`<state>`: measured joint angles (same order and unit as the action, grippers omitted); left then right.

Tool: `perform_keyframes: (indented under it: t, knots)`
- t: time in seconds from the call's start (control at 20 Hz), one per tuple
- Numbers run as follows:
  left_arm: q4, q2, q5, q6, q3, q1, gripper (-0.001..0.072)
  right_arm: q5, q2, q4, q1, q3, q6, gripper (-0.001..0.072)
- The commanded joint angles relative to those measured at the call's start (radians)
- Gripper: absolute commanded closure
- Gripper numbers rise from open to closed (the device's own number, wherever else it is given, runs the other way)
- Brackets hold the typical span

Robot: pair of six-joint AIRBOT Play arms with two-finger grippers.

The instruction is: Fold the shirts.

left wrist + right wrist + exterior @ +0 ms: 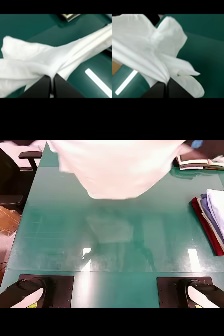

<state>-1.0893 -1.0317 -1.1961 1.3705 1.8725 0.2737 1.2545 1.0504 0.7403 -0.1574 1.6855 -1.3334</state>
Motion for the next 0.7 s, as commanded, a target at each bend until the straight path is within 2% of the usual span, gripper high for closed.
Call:
perform_keyframes:
  t: [0.0,0.2,0.35,0.65]
  knots:
    - [-0.011,0.119,-0.003,-0.010,0.000,0.073,0.0679,0.086,0.008,0.085,0.025,0.174,-0.126,0.0700]
    - [-0.110,0.034,-0.104,0.019,-0.069,0.166,0.0679,0.234,0.164,0.311,-0.055,0.292,-0.219,0.0700]
    - [-0.161,-0.063,-0.213,0.047,-0.236,0.222,0.0679,0.322,0.261,0.435,-0.143,0.208,-0.217,0.0700]
    - [-0.121,-0.093,-0.142,0.046,-0.688,0.369,0.0677,0.305,0.256,0.468,-0.167,-0.081,-0.210,0.0700]
